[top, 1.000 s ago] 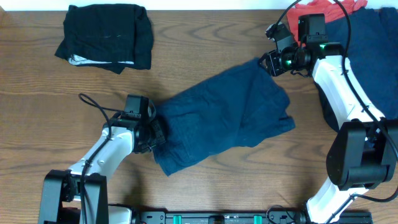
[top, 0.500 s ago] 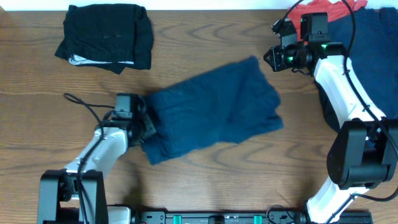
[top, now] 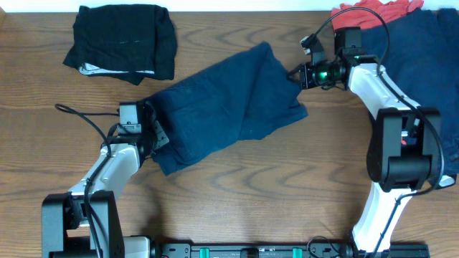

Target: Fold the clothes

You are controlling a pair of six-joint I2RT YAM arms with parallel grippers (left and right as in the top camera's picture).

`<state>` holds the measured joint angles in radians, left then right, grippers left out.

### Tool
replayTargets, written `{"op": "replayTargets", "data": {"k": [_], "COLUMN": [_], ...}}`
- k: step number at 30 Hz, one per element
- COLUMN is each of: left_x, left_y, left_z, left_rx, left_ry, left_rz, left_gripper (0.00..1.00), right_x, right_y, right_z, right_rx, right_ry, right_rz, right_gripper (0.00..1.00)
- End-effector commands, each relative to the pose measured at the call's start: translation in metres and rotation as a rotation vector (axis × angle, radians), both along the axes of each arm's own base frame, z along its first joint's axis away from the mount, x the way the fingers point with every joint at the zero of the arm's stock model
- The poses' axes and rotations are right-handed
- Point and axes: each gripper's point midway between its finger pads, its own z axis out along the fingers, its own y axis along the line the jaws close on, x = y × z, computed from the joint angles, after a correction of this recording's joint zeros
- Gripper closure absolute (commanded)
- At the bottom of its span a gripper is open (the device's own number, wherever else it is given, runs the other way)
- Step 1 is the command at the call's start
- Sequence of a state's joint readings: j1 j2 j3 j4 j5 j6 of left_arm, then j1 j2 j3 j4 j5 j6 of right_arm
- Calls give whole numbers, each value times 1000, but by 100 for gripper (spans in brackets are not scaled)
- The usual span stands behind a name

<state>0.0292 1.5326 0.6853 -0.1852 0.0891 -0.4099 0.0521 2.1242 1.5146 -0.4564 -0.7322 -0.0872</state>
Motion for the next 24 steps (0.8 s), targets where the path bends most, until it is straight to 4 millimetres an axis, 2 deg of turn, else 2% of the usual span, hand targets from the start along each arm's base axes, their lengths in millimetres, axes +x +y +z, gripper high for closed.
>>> {"op": "replayTargets", "data": {"k": [1, 8, 13, 17, 24], "left_x": [0, -22, -23, -20, -17], "left_y": [5, 2, 2, 2, 6], "left_z": [1, -2, 6, 21, 61], "left_rx": [26, 15, 20, 23, 49], "left_ry": [18, 103, 89, 43, -64], "left_rz": [-4, -11, -22, -22, -12], "left_gripper": [94, 94, 94, 94, 94], "right_x": [-2, 13, 14, 10, -2], "right_y": [20, 38, 49, 51, 32], "right_z": [-8, -35, -56, -74, -90], "right_rx": [61, -30, -146, -214, -290], "right_ry": [-2, -86, -100, -72, 36], "right_rz": [59, 76, 69, 58, -5], "right_gripper": [99, 99, 99, 99, 99]}}
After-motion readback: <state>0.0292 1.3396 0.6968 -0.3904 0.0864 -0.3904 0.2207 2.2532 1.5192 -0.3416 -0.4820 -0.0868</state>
